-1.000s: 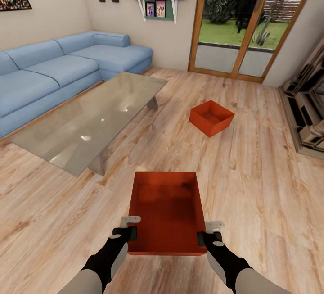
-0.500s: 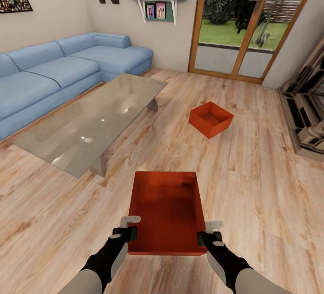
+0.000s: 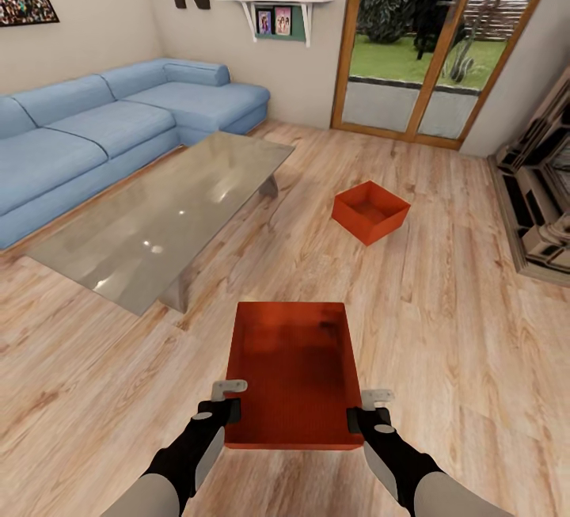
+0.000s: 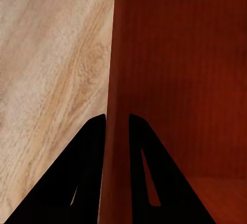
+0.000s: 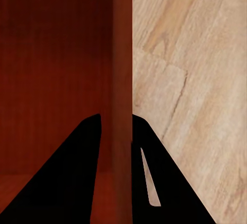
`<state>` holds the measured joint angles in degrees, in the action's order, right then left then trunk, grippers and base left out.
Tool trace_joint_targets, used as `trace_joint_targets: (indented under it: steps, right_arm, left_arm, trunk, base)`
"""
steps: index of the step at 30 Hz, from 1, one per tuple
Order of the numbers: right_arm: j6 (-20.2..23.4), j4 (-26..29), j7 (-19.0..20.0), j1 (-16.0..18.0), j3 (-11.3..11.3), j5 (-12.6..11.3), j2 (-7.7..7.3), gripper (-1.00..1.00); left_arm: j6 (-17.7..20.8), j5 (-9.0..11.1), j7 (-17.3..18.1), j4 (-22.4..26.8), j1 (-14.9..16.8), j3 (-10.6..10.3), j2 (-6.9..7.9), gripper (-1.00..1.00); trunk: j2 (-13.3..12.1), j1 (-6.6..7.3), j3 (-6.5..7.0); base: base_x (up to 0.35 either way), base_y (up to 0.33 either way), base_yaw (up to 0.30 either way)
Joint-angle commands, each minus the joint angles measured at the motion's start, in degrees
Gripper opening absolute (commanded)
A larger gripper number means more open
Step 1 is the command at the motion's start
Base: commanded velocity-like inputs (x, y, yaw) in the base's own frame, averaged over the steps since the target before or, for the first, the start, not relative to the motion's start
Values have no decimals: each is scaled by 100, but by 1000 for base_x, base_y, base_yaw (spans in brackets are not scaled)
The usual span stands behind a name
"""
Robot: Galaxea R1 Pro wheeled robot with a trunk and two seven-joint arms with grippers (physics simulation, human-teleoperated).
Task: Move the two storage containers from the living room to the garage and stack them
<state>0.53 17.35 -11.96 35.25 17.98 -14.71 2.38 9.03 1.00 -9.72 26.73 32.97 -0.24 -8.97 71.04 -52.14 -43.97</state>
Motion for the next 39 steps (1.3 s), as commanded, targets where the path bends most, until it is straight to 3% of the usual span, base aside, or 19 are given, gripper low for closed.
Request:
trace_joint_targets:
  steps: [1, 39]
  right_arm:
    - [0, 31, 0, 2, -58, 20, -1, -100]
    - [0, 40, -8, 5, -59, 20, -1, -100]
  left_arm:
    - [37, 52, -39, -1, -1, 68, -2, -100]
    - [29, 35, 5, -60, -1, 37, 14, -100]
  trunk:
    - [-39, 23, 15]
    - [-1563, 857, 697]
  base:
    - [0, 0, 0]
    - [0, 0, 0]
